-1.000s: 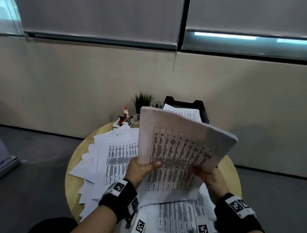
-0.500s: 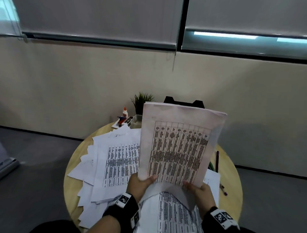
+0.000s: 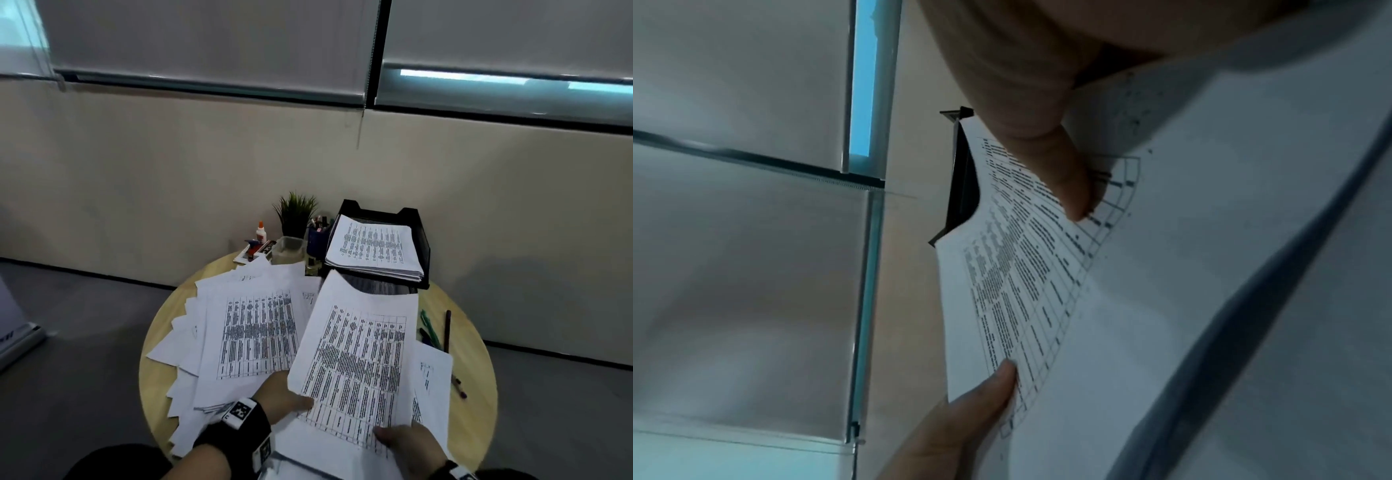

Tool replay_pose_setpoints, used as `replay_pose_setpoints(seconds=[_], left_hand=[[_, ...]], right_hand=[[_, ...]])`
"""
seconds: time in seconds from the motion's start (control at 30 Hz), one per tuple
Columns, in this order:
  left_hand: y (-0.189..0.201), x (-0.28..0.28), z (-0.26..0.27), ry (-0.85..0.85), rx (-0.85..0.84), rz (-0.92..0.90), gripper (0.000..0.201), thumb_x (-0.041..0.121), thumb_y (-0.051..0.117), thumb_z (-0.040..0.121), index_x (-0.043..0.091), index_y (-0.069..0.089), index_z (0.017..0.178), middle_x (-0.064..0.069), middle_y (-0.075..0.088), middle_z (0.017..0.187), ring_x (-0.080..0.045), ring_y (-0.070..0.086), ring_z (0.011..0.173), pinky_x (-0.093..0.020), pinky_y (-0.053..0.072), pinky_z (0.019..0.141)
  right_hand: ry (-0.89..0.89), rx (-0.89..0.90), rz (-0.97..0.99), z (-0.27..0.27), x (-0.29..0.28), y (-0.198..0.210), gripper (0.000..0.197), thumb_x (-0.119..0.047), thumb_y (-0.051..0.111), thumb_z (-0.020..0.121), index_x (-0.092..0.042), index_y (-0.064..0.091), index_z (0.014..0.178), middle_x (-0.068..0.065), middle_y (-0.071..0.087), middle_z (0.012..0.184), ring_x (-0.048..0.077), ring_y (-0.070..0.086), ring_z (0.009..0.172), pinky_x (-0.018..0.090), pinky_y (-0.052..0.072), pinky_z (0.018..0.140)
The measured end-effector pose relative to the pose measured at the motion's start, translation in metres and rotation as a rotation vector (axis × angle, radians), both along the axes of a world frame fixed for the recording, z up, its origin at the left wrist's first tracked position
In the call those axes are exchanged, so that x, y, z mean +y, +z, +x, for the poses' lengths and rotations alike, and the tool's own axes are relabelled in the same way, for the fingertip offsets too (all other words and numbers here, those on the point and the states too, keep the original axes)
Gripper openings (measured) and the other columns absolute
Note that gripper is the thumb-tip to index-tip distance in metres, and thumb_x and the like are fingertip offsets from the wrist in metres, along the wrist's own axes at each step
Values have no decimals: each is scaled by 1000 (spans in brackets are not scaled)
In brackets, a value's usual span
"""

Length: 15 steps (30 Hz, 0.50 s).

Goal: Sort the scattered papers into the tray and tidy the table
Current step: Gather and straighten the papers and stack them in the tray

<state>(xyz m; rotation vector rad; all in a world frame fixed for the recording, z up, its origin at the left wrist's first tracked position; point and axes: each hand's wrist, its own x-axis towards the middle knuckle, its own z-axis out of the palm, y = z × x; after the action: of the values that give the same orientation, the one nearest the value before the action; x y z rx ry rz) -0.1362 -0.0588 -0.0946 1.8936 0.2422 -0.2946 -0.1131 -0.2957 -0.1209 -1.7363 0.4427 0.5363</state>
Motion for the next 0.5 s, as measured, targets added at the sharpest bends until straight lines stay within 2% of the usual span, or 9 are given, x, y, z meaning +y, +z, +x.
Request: replay_pose_setpoints(seconds=[0.07,0.1,0.17,0.23,0.3,0.33,0.4,0.43,0.5], left_hand=[[0,2,0,-34,26,-1,18,7,66,84,18,60,95,2,65,92,-8,60,80,-6,43,59],[2,3,0,-58,53,-9,21,7,66,84,18,58,99,1,64,98,-10,59,86,-6,43,62],[10,5,-1,-124,93,-8,32,8,69,76,18,55,103,-3,62,106,-15,58,94,-17,50,75],[13,9,0,-159,166,-82,41,6,60,67,13,55,107,-12,62,112,-26,61,97,-37,53,85],[16,14,1,-153,299,-258,37,-5,50,78,9,55,112,-17,66,108,-37,67,84,-44,58,69],[18,15,3,-169,338,-332,36,-10,44,84,10,55,113,-16,69,105,-38,69,76,-40,59,61],[20,19,11,-194,328,-358,35,-11,39,90,11,55,113,-10,72,101,-32,72,70,-30,59,55],[22,19,16,-183,301,-357,35,-12,39,91,10,54,113,-9,72,101,-30,72,68,-28,59,54],[24,19,32,-129,251,-377,37,-14,39,91,9,54,116,-12,69,105,-26,71,65,-26,58,53]], right_hand=[[31,37,-22,0,-2,-6,13,-11,74,79,0,67,81,20,66,108,25,58,87,25,46,76],[37,30,3,2,-2,-7,19,-10,74,78,4,69,90,19,67,103,26,61,86,28,51,79],[8,55,11,21,-15,-36,49,-16,87,58,6,69,98,19,67,107,32,65,97,42,53,90],[30,93,74,44,-27,-56,76,-21,96,29,4,70,96,17,60,124,36,59,111,52,46,98],[-38,108,174,61,-30,-53,75,-7,93,43,9,62,109,21,59,123,39,57,110,55,46,94],[-68,104,230,62,-26,-39,81,-1,90,50,10,53,121,23,59,120,39,58,105,55,47,92],[-60,107,234,58,-15,5,105,2,88,50,4,34,140,24,56,128,40,60,106,55,46,94],[-57,81,259,61,-15,14,95,4,85,57,5,37,138,25,59,125,39,64,100,52,51,87],[-15,-2,293,66,-15,33,41,7,69,77,7,56,117,24,70,98,33,70,69,38,58,59]])
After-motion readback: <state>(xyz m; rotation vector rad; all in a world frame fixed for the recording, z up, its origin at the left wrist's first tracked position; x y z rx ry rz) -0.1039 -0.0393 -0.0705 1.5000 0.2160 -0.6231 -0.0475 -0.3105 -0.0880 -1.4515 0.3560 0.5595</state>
